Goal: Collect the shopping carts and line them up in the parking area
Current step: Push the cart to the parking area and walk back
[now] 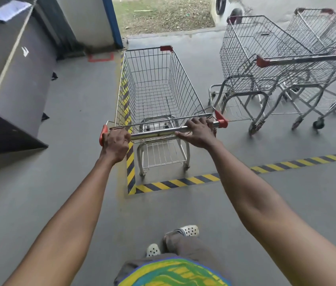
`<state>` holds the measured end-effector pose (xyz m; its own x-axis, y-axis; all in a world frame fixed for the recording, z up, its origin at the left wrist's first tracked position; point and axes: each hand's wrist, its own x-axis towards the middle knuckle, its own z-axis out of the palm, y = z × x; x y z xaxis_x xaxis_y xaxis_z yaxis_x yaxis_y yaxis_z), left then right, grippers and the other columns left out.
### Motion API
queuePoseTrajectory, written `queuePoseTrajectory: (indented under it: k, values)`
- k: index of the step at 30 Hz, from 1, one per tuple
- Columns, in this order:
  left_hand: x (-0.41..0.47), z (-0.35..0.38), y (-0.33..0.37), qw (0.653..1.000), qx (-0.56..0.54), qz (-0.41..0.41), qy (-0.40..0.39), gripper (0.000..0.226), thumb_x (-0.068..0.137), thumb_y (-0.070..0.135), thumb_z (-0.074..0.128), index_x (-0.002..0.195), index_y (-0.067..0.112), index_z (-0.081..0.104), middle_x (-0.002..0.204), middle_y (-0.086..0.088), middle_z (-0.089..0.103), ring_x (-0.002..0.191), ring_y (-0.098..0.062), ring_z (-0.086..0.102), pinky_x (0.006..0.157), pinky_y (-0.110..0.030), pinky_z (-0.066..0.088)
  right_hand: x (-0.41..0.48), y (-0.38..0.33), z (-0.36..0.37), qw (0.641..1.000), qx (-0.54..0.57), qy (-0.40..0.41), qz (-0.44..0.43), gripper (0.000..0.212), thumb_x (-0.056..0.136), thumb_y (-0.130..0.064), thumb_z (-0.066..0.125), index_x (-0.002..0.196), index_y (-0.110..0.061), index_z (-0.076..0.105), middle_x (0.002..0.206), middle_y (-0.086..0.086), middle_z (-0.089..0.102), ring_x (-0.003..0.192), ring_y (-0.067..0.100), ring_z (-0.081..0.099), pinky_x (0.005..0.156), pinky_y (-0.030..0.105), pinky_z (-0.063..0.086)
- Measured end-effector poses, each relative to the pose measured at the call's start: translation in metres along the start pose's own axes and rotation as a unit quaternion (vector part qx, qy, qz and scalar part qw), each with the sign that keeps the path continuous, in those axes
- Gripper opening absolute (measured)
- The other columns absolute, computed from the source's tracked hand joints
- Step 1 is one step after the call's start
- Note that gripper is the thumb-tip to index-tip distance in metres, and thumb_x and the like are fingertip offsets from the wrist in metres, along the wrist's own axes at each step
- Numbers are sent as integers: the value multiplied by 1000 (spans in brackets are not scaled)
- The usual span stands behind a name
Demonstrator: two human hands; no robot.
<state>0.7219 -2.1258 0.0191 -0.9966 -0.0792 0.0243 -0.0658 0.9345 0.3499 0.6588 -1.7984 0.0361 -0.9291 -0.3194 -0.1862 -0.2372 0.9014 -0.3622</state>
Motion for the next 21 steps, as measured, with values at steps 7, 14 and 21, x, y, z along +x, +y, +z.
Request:
queuePoseTrajectory:
  k: [7, 14, 21]
  values:
    - [8, 8, 29, 995, -58, -66, 45, 42, 99, 34, 30, 106, 17, 68, 108, -11, 66, 107, -33, 50, 98, -45, 31, 5, 19, -11, 994, 81, 15, -71, 57, 96, -69, 49, 138, -30, 55, 144, 0, 43, 139, 21, 30, 116, 36, 14]
    - [18, 42, 173, 982, -104, 13, 159, 26, 95, 36, 58, 111, 18, 68, 110, -6, 67, 110, -31, 53, 96, -45, 33, -19, 129, -37, 943, 177, 279, 29, 43, 95, -60, 52, 123, -31, 65, 141, -5, 53, 137, 16, 43, 112, 39, 27]
    - [104, 96, 344, 967, -149, 177, 108, 33, 90, 36, 62, 119, 20, 66, 117, 1, 65, 121, -25, 51, 104, -44, 27, -24, 283, -72, 921, 204, 296, 152, 32, 99, -53, 57, 118, -30, 70, 136, -6, 56, 130, 12, 39, 110, 38, 32]
